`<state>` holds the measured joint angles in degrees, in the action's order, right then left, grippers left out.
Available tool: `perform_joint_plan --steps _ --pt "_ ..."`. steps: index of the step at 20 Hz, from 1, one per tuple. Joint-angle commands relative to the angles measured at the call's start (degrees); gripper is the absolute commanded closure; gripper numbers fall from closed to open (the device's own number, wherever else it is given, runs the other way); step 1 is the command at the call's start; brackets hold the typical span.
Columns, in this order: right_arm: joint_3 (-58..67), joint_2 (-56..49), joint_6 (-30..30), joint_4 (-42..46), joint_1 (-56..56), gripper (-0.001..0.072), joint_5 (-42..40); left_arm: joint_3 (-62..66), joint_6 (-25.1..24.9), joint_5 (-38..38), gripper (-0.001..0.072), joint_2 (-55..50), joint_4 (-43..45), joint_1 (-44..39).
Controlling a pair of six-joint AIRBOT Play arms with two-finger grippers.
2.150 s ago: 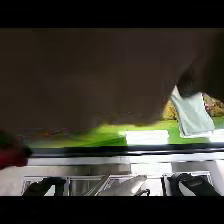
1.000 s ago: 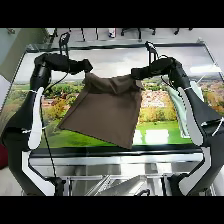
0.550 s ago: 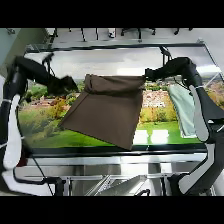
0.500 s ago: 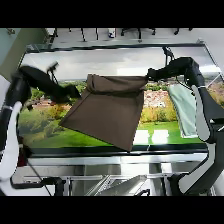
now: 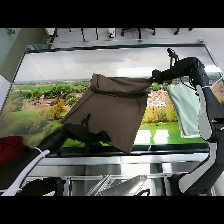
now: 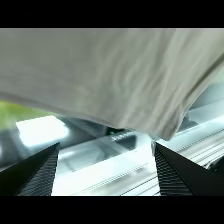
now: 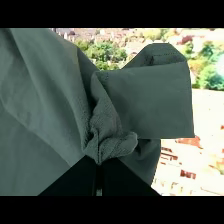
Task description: Fold the shirts.
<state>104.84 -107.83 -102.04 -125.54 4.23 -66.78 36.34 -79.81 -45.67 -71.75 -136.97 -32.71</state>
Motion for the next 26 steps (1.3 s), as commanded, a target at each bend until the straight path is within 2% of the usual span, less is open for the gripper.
perform_joint_plan --steps 1,6,7,8,9,12,14,19,22,26 --pt "0.02 -0.04 0.02 -0.02 0.09 0.0690 -0.50 -2.93 4.37 12.92 0.0069 -1.18 -4.28 -8.63" --pt "0.02 -0.04 -0.20 0.04 0.24 0.0690 -2.12 5.73 4.33 13.81 0.0071 -12.11 -3.52 -10.95" --pt "0.02 -0.04 -0.15 0.13 0.48 0.0690 -2.54 7.43 3.76 13.64 0.0184 -13.97 -3.50 -10.38" --pt "0.04 0.00 -0.11 0.74 0.76 0.0690 -3.17 8.94 2.47 12.46 0.0527 -15.17 -3.43 -9.68" --pt "0.04 0.11 0.50 2.12 1.27 0.0690 -4.09 10.27 0.33 10.36 0.0696 -15.72 -2.10 -8.66" --pt "0.02 0.87 3.69 6.99 4.24 0.0691 -9.53 11.96 -0.31 2.93 0.0696 -13.05 4.76 -3.82" --pt "-0.57 1.81 4.85 8.57 6.23 0.0691 -14.69 11.72 -0.26 0.66 0.0696 -8.55 9.94 1.40" --pt "-15.13 13.55 5.68 6.23 5.29 0.0691 -19.87 13.09 -1.25 -8.66 0.0697 1.92 22.60 21.94" --pt "-28.68 24.20 5.70 5.86 1.60 0.0690 -16.13 14.73 -8.48 -15.02 0.0697 2.71 23.43 33.46" --pt "-44.78 31.26 10.58 4.90 -1.03 0.0690 -7.39 14.62 -13.49 -19.47 0.0696 -2.40 23.17 42.47"
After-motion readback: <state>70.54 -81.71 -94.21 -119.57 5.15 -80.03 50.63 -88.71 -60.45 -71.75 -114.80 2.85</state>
